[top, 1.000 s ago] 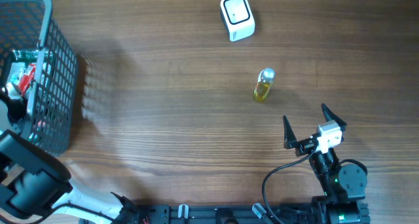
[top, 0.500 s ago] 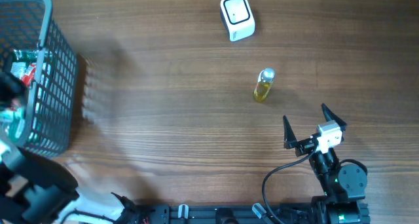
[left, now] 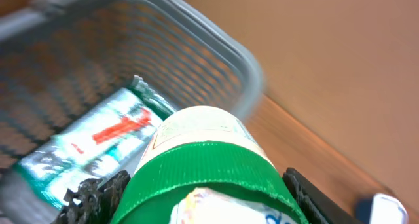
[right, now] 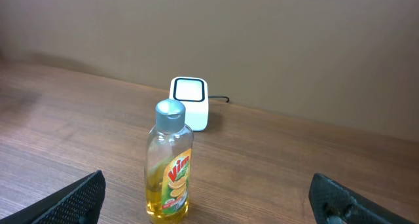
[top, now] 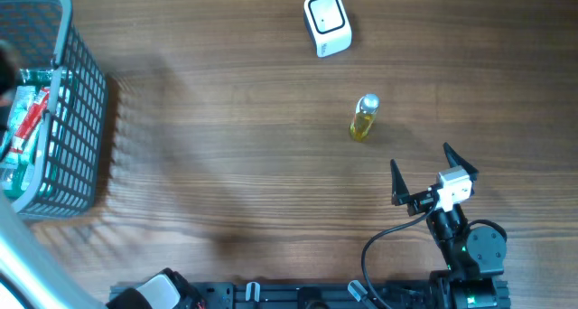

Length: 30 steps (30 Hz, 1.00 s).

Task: Scan the item barcode
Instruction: 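Place the Kleenex tissue pack beside the bottle and release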

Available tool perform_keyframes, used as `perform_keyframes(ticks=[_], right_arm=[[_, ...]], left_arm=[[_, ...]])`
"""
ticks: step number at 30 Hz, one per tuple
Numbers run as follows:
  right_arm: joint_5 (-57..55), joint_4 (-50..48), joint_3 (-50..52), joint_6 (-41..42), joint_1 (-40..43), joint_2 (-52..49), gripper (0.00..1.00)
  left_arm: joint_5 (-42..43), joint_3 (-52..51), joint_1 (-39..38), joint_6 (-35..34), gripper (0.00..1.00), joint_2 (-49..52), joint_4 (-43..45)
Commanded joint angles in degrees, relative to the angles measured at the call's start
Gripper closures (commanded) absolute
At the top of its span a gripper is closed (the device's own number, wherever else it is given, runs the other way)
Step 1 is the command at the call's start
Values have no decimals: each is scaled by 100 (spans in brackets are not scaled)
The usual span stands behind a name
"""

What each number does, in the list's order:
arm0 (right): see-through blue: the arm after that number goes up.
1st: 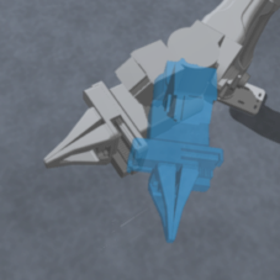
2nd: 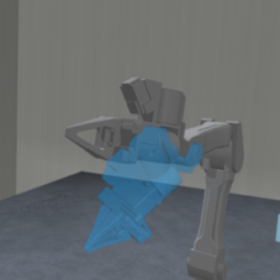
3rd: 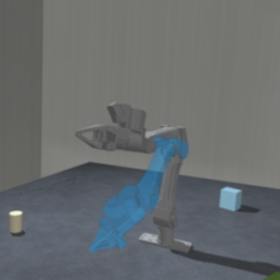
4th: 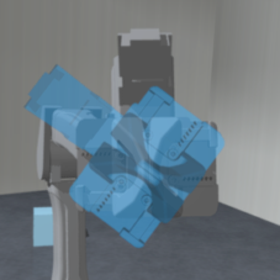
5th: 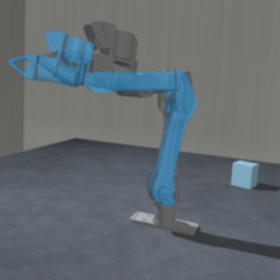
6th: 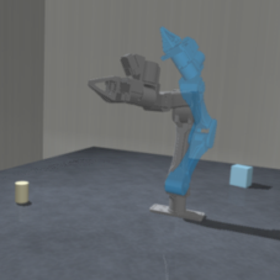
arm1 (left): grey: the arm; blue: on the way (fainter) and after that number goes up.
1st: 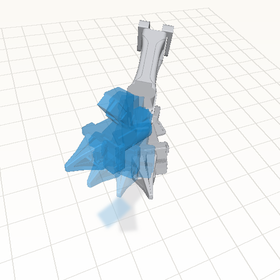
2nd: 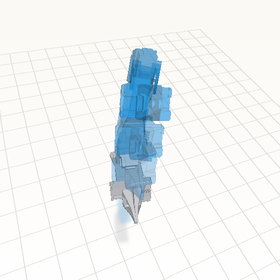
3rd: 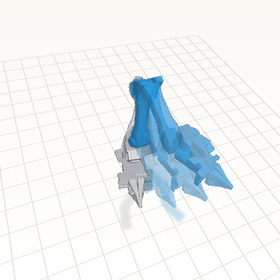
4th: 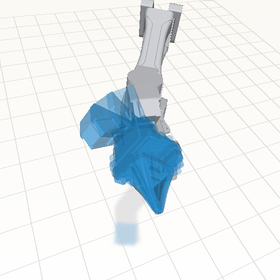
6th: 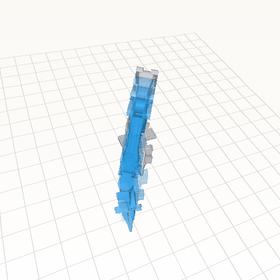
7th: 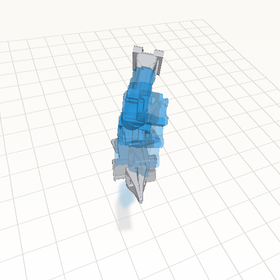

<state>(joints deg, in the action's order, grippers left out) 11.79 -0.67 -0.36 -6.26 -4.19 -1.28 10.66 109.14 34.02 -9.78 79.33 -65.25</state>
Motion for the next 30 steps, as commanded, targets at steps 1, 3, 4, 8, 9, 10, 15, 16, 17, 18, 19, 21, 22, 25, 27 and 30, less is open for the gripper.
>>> perform_keyframes(ticks=[1,3,4,8,9,10,15,16,17,18,19,21,22,25,27,30], right_arm=[[-9,-20,7,26,13,26,0],[-9,-20,7,26,13,26,1],[-9,-20,7,26,13,26,0],[-9,-20,7,26,13,26,0],[-9,-20,7,26,13,26,0],[-9,-20,7,26,13,26,0],[-9,-20,7,26,13,26,0],[-9,-20,7,24,13,26,0],[-9,-20,7,26,13,26,0],[-9,-20,7,26,13,26,0],[-9,-20,7,26,13,26,0],[-9,-20,7,24,13,26,0],[-9,-20,7,26,13,26,0],[-9,-20,7,26,13,26,0],[-9,-20,7,26,13,26,0],[-9,-20,7,28,13,26,0]], left_arm=[[149,144,-1178,-120,44,-142,-411],[57,142,-2236,-122,44,-17,-658],[-133,142,-2721,-120,44,85,-726],[-732,133,-4463,-481,45,793,-1045],[-732,133,-4756,-579,46,992,-1045],[-732,133,-4988,-616,46,1178,-1029],[-754,133,-6279,-892,46,2730,-789],[-820,133,-6542,-970,47,3077,-599],[-1014,133,-6723,-1128,47,3316,-457],[-1228,131,-6872,-1220,47,3495,-330],[-1464,129,-7029,-1370,46,3685,-162],[-1550,-9,-7178,-1569,46,3847,177],[-1547,-162,-7217,-1670,45,3856,361],[-1523,-807,-7226,-1777,45,3856,898],[-1502,-1161,-7228,-1827,45,3856,1064],[-1475,-1504,-7243,-1921,44,3856,1209]])
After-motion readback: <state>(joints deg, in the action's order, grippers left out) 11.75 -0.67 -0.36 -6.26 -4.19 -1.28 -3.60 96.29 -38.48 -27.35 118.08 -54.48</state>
